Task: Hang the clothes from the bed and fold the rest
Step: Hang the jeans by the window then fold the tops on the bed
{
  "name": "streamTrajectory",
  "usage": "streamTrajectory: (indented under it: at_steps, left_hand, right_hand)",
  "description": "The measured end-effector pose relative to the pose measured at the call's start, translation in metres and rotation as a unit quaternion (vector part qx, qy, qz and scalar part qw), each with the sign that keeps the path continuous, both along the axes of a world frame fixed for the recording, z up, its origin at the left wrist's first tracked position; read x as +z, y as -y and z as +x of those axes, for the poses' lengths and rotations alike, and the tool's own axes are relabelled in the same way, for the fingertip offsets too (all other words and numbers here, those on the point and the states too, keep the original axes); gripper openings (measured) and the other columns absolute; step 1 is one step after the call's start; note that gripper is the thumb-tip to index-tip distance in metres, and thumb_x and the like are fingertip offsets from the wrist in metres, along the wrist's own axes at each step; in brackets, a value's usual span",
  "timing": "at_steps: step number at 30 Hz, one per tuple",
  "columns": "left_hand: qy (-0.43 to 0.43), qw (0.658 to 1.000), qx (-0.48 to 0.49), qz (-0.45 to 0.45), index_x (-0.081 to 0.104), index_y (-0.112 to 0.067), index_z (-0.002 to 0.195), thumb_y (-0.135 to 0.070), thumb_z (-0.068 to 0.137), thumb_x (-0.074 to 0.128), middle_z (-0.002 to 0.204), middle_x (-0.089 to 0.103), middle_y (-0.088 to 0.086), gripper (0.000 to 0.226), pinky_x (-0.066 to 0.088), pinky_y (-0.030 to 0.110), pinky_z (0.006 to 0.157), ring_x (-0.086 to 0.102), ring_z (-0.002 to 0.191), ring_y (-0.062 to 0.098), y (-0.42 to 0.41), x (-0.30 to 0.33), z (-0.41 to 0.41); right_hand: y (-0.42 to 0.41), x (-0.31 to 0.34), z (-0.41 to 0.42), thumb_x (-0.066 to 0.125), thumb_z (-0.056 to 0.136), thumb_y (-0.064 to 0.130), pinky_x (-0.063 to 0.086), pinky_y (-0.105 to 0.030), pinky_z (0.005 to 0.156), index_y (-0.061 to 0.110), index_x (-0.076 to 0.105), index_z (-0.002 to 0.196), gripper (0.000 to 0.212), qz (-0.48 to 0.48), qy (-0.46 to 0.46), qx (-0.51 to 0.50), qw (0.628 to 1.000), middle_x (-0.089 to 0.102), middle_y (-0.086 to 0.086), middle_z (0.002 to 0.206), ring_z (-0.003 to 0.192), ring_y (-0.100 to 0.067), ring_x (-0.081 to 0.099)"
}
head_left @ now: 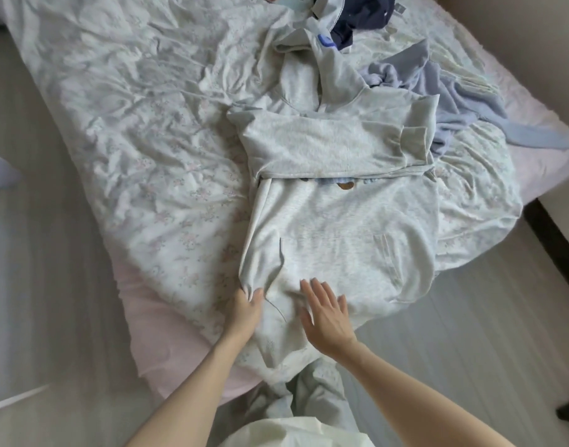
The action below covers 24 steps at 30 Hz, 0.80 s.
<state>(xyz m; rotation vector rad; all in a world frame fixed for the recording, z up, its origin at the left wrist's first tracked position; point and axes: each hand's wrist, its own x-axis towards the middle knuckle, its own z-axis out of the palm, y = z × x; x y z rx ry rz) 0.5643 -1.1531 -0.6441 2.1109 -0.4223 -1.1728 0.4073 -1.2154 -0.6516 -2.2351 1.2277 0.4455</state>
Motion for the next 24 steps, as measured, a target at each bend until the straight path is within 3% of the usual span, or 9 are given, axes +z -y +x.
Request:
streamTrajectory:
  at_steps: [3,6,9,12,16,20,24]
  left_hand:
    - [0.079,0.992,-0.044,0.093,0.048,0.003,0.116,-0.029,0.096,0.048,0.117,0.058,0.019,0.039,0.041,0.033,0.08,0.055,0.109,0.035,-0.013,0.003,0.002]
    - [0.147,0.962,-0.139,0.184,0.037,-0.002,0.13,-0.035,0.094,0.049,0.126,0.054,0.019,0.05,0.044,0.038,0.085,0.054,0.112,0.034,-0.028,0.008,0.018]
    - [0.195,0.93,-0.205,0.236,0.023,-0.012,0.138,-0.031,0.091,0.057,0.132,0.045,0.015,0.061,0.044,0.039,0.086,0.049,0.117,0.032,-0.029,0.01,0.031]
    - [0.241,0.92,-0.228,0.21,0.018,-0.018,0.141,-0.033,0.088,0.058,0.137,0.031,0.011,0.068,0.042,0.042,0.091,0.039,0.123,0.03,-0.02,0.013,0.027]
    - [0.335,0.895,-0.262,0.136,0.017,-0.02,0.144,-0.03,0.087,0.054,0.146,0.018,0.01,0.068,0.032,0.043,0.101,0.025,0.13,0.029,0.004,0.013,0.012]
    - [0.333,0.885,-0.306,0.111,0.013,-0.022,0.146,-0.028,0.091,0.048,0.153,0.0,0.011,0.065,0.011,0.048,0.113,0.002,0.141,0.03,0.059,0.012,-0.009]
    - [0.351,0.867,-0.34,0.099,0.015,-0.019,0.145,-0.028,0.092,0.045,0.153,0.002,0.011,0.062,0.008,0.052,0.113,-0.002,0.142,0.029,0.112,0.016,-0.013]
  right_hand:
    - [-0.001,0.003,-0.007,0.023,0.099,0.038,0.006,-0.05,0.112,0.029,0.011,0.148,0.051,0.008,-0.023,0.015,1.0,0.01,0.003,0.156,0.143,-0.024,0.006]
    - [-0.002,0.002,-0.014,0.026,0.099,0.038,0.018,-0.047,0.109,0.027,0.028,0.142,0.045,0.064,-0.071,0.1,0.99,0.026,0.001,0.148,0.134,-0.028,0.023]
    - [-0.003,-0.001,-0.019,0.032,0.099,0.034,0.02,-0.041,0.112,0.026,0.041,0.139,0.041,0.156,-0.103,0.127,0.974,0.034,-0.001,0.146,0.133,-0.03,0.029]
    - [0.0,0.003,-0.02,0.035,0.099,0.031,0.018,-0.037,0.113,0.02,0.034,0.143,0.046,0.168,-0.087,0.081,0.979,0.03,-0.003,0.151,0.139,-0.025,0.025]
    - [0.02,0.013,-0.026,0.035,0.099,0.029,0.026,-0.033,0.109,0.018,0.033,0.143,0.046,0.143,-0.051,-0.027,0.988,0.034,-0.003,0.149,0.136,-0.022,0.032]
    - [0.064,0.02,-0.051,0.034,0.098,0.023,0.03,-0.033,0.106,0.015,0.033,0.143,0.045,0.115,-0.038,-0.146,0.982,0.037,-0.008,0.147,0.134,-0.024,0.035]
    - [0.114,0.032,-0.064,0.034,0.098,0.021,0.03,-0.032,0.105,0.014,0.034,0.142,0.045,0.083,-0.022,-0.19,0.978,0.037,-0.008,0.146,0.134,-0.023,0.035]
